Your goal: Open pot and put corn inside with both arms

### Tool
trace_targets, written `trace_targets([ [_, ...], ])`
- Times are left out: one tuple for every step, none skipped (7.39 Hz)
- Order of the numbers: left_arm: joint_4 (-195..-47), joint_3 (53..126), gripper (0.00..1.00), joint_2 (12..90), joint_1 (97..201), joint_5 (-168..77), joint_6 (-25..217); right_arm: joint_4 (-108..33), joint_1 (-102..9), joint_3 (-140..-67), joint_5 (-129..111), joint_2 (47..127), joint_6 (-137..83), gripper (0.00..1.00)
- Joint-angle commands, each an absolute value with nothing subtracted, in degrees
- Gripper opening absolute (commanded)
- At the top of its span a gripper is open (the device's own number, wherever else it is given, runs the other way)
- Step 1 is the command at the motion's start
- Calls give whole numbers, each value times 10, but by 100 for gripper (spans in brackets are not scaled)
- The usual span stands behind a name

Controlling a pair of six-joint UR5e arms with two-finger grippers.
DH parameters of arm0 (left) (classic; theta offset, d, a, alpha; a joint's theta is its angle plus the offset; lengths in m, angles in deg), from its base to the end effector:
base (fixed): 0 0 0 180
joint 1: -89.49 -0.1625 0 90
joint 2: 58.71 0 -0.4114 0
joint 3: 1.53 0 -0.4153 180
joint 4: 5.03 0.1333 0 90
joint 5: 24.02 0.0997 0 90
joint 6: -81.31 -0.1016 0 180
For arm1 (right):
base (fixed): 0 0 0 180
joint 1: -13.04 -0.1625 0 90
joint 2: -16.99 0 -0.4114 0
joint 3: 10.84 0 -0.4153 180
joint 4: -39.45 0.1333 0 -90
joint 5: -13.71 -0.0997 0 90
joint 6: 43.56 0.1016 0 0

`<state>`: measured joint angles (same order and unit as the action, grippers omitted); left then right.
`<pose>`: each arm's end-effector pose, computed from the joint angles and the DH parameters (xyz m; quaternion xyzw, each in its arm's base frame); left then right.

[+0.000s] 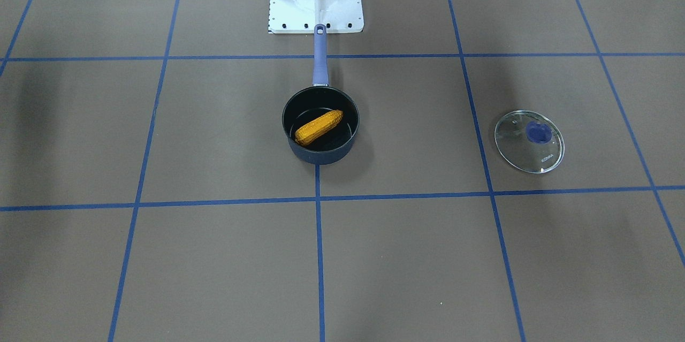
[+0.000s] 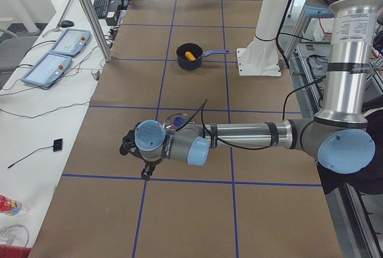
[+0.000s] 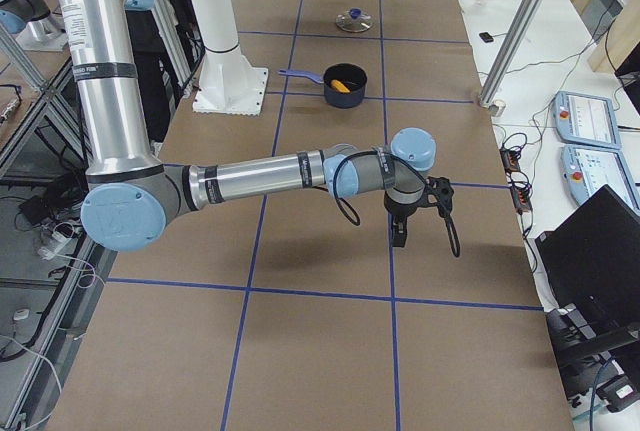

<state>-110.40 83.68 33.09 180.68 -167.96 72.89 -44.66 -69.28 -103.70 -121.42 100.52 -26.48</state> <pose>-0.0623 -0.5367 0.6324 0.1335 0.4412 0.1047 0.8812 -0.0156 -0.5743 0.5469 0.0379 -0.3977 0.0244 0.9164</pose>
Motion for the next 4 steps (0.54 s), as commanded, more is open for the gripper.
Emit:
trace_targets([
  [-1104,835,97,331,1809,-1679,728,-421,-692,-1032,-1213,1020,-262,100],
  [-1104,835,97,331,1810,-1680,728,-420,-692,-1024,-1213,1019,-261,100],
  [-1104,834,97,332,1809,-1678,728,-420,-692,-1019,-1213,1019,-262,100],
  [-1104,835,97,332,1810,-1680,728,-420,-692,-1019,-1213,1018,-262,100],
])
